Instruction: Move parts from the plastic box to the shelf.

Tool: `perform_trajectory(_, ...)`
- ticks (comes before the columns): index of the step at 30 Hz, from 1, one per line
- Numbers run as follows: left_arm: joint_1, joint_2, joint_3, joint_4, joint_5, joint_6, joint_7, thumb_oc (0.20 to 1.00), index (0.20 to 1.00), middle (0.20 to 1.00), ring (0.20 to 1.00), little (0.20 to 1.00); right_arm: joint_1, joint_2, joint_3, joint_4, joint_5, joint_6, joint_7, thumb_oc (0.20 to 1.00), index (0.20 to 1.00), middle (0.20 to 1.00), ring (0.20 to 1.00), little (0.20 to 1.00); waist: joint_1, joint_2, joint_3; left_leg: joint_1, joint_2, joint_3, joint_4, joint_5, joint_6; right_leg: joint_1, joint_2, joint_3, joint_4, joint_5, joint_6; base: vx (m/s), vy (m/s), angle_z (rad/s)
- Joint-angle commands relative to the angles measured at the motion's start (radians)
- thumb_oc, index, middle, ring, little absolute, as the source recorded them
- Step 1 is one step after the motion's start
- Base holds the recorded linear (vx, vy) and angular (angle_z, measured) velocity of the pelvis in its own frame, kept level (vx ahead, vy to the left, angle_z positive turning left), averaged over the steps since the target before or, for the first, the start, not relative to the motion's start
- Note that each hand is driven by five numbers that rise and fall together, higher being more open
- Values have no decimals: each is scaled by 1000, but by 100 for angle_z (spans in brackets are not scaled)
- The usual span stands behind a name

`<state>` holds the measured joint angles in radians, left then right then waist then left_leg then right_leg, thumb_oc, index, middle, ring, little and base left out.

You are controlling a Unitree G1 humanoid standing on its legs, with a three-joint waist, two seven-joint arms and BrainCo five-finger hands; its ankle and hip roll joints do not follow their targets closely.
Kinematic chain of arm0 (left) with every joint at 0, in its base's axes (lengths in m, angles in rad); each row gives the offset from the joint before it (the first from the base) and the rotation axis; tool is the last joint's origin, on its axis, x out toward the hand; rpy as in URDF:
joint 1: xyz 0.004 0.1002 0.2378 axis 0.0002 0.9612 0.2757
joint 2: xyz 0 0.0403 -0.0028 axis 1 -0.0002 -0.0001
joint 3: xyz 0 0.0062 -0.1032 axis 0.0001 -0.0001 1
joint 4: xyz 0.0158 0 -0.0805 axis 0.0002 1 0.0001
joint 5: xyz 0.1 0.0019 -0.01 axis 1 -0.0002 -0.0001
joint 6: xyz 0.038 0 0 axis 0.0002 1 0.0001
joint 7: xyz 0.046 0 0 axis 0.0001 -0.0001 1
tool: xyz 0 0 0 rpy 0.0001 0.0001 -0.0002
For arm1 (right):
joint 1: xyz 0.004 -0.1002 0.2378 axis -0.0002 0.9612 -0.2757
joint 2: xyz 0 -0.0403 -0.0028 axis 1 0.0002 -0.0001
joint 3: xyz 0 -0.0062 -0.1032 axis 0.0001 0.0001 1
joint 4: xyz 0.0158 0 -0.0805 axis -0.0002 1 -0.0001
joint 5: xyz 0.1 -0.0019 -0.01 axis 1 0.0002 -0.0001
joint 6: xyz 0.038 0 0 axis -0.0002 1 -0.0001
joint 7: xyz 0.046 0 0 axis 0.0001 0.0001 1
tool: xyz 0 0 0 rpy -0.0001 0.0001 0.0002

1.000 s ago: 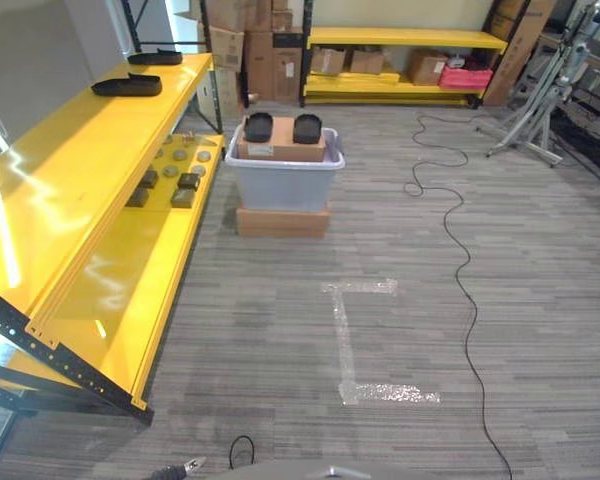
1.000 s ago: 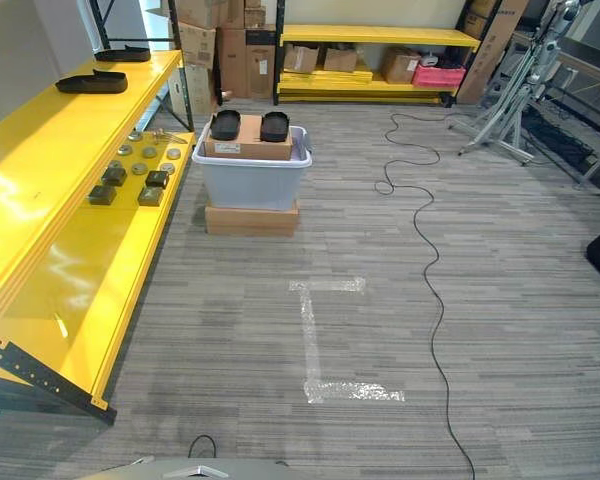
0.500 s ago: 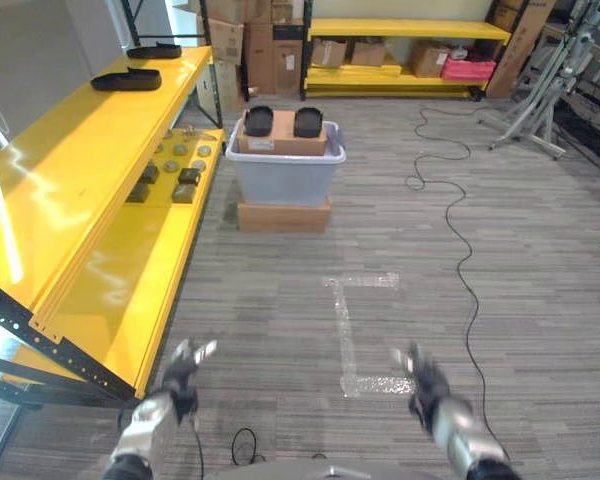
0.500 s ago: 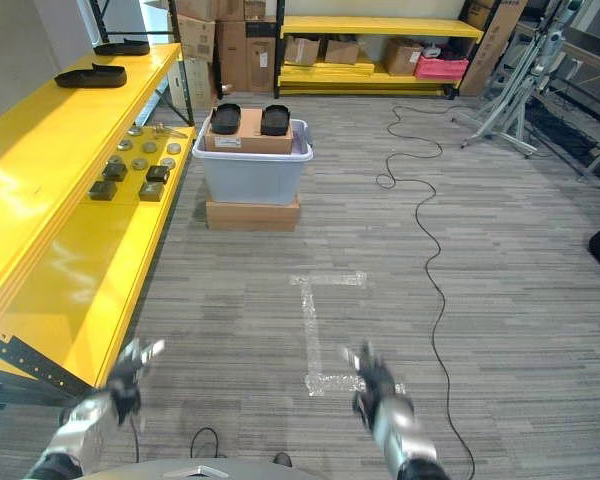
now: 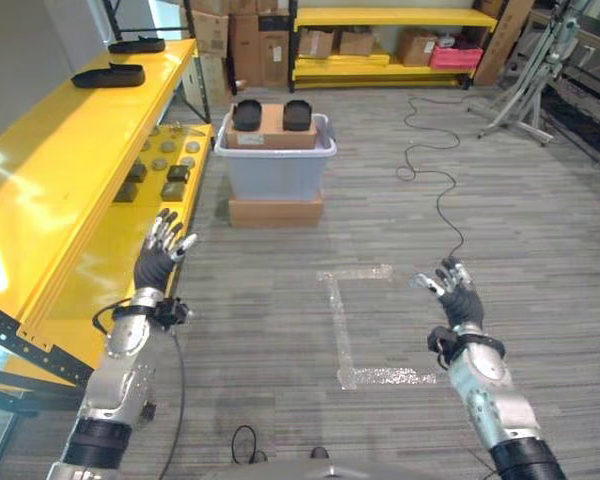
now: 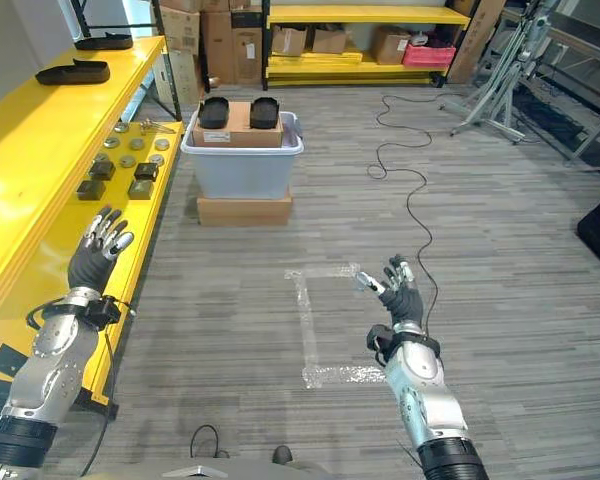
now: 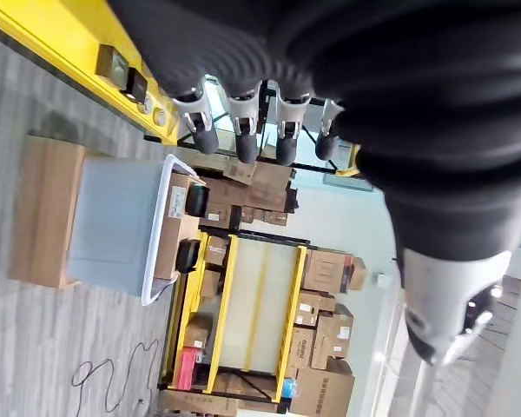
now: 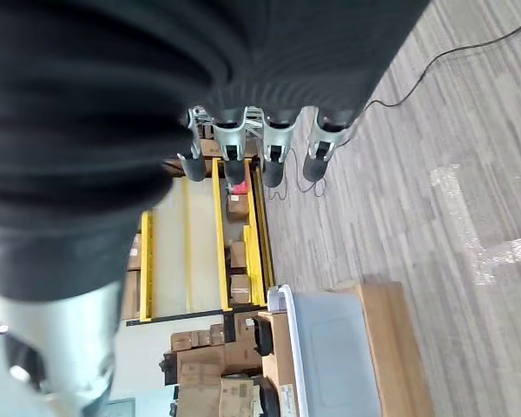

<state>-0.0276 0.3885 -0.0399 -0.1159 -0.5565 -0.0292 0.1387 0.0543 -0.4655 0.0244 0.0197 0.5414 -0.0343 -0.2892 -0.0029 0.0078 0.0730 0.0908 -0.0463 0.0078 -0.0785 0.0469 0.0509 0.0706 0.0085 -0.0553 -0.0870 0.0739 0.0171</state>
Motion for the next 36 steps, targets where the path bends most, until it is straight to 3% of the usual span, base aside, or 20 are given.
perform_trajectory(1, -27, 37, 13, 33, 12, -1, 3, 1000, 1000, 1000, 1000, 1000, -34, -10, -10, -41, -22, 6, -10, 1000, 1000, 1000, 1000, 1000, 12, -28, -30, -27, -22, -21, 44, -51, -5, -10, -24, -7, 23, -2, 61, 43, 54, -3)
perform_trajectory(11, 14, 45, 57, -46, -41, -6, -5, 1000, 1000, 1000, 1000, 1000, -14, 4, -12, -103, 13, 4, -4, 1000, 1000, 1000, 1000, 1000, 17, -21, -14, -36, -44, -34, 71, -68, 16, -40, -40, 10, 91, -23, 72, 56, 70, -7)
perform_trajectory(16, 13, 64, 83, -113, -80, 27, -18, 1000, 1000, 1000, 1000, 1000, -9, 0, -25, -156, -1, 22, -25, 1000, 1000, 1000, 1000, 1000, 12, -14, 20, -59, -64, -42, 118, -88, 51, -105, -50, 22, 250, -42, 87, 72, 92, -7)
perform_trajectory(18, 3, 67, 76, -130, -86, 55, -4, 1000, 1000, 1000, 1000, 1000, -14, 5, -19, -175, -11, 25, -42, 1000, 1000, 1000, 1000, 1000, 10, -12, 39, -71, -71, -39, 141, -98, 71, -154, -57, 16, 370, -27, 100, 40, 103, -5)
perform_trajectory(21, -21, 67, 58, -132, -100, 78, 36, 1000, 1000, 1000, 1000, 1000, -30, 11, 8, -194, -10, 26, -56, 1000, 1000, 1000, 1000, 1000, 10, 7, 87, -102, -73, -25, 221, -130, 98, -325, -73, -3, 717, 42, 118, 35, 140, -16)
perform_trajectory(23, -19, 64, 58, -128, -87, 86, 48, 1000, 1000, 1000, 1000, 1000, -31, 14, 18, -202, -14, 36, -52, 1000, 1000, 1000, 1000, 1000, 14, 10, 98, -108, -74, -13, 248, -145, 104, -380, -84, -13, 792, 64, 120, 112, 71, -26)
perform_trajectory(25, -12, 64, 62, -127, -95, 100, 50, 1000, 1000, 1000, 1000, 1000, -29, 16, 24, -202, -14, 41, -41, 1000, 1000, 1000, 1000, 1000, 21, 4, 103, -109, -81, -1, 278, -172, 110, -415, -110, -31, 770, 102, 130, 204, -17, -24)
perform_trajectory(27, 0, 65, 64, -127, -96, 116, 57, 1000, 1000, 1000, 1000, 1000, -29, 16, 30, -201, 0, 42, -27, 1000, 1000, 1000, 1000, 1000, 20, -12, 106, -97, -93, -1, 295, -205, 105, -424, -121, -41, 646, 133, 142, 332, -134, -32)
perform_trajectory(29, 11, 68, 58, -125, -101, 125, 61, 1000, 1000, 1000, 1000, 1000, -29, 5, 20, -197, 19, 37, -10, 1000, 1000, 1000, 1000, 1000, 8, -47, 106, -61, -116, -34, 298, -242, 87, -378, -112, -32, 295, 145, 149, 515, -244, -25)
perform_trajectory(31, 18, 62, 39, -114, -84, 108, 60, 1000, 1000, 1000, 1000, 1000, -9, -11, -3, -191, 47, 29, 22, 1000, 1000, 1000, 1000, 1000, -6, -61, 106, -17, -117, -63, 300, -277, 80, -335, -113, -21, 54, 180, 157, 554, -226, 10)
perform_trajectory(34, 47, 50, 29, -103, -76, 68, 43, 1000, 1000, 1000, 1000, 1000, 34, -12, -30, -207, 68, 22, 68, 1000, 1000, 1000, 1000, 1000, -14, -70, 109, 22, -100, -64, 317, -310, 69, -323, -130, -25, 8, 203, 166, 532, -228, 27)
perform_trajectory(36, 74, 40, 24, -104, -72, 41, 27, 1000, 1000, 1000, 1000, 1000, 48, -19, -41, -212, 63, 19, 91, 1000, 1000, 1000, 1000, 1000, -19, -72, 93, 59, -67, -58, 315, -317, 45, -281, -130, -30, 17, 165, 154, 544, -271, 23)
